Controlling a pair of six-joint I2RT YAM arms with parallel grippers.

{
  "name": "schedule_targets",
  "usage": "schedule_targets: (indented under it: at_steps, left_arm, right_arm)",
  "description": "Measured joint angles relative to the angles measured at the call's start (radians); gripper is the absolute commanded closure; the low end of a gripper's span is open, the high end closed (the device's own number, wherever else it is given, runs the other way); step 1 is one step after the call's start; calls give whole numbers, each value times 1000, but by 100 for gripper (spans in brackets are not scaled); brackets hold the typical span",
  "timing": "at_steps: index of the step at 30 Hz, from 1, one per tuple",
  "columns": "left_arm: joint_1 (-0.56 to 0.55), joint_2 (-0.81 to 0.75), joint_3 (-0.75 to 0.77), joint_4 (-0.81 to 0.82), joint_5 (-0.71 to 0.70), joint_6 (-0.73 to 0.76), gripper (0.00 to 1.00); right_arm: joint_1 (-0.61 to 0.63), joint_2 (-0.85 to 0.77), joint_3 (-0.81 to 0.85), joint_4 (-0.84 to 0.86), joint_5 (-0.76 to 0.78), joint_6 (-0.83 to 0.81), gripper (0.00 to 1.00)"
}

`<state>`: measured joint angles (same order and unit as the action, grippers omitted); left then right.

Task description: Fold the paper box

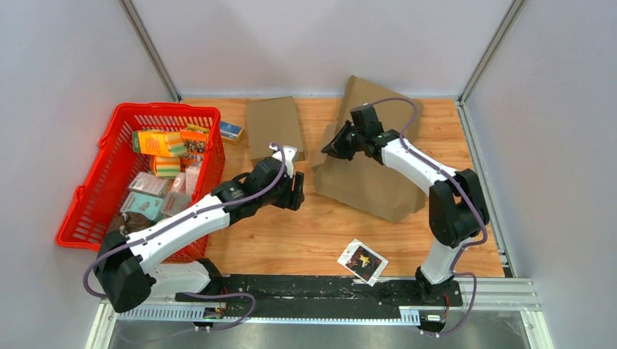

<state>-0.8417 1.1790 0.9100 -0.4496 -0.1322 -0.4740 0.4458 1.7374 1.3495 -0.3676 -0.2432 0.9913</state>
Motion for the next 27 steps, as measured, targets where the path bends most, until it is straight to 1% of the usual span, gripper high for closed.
schedule_targets:
  at_steps: [3,5,8,13,17,20,23,26,27]
  left_arm:
    - [64,2,-7,25,7,-17,31]
    - [111,2,-30,77,33,-37,30]
    - [150,6,-81,170,65,-68,30]
    - [148,24,-159,346,130,-122,26]
    - [145,25,-179,444,161,-150,28]
    - [143,29,-169,460,153,-164,31]
    - [144,59,-143,462,149,-179,38]
    - [144,87,-129,472,146,-190,55]
    - [144,95,-124,471,142,-192,63]
  right_arm:
    - [31,51,9,32,-8,86,94]
    - [45,66,17,45,-8,134,94]
    - [61,66,17,97,-3,226,94]
    - [65,39,4,180,3,369,92]
    - [64,10,4,217,7,441,92]
    - [68,-25,-18,248,21,489,91]
    - [74,-87,-68,267,51,536,91]
    - [82,-140,-97,278,71,572,91]
    - [84,-157,-105,285,78,584,90]
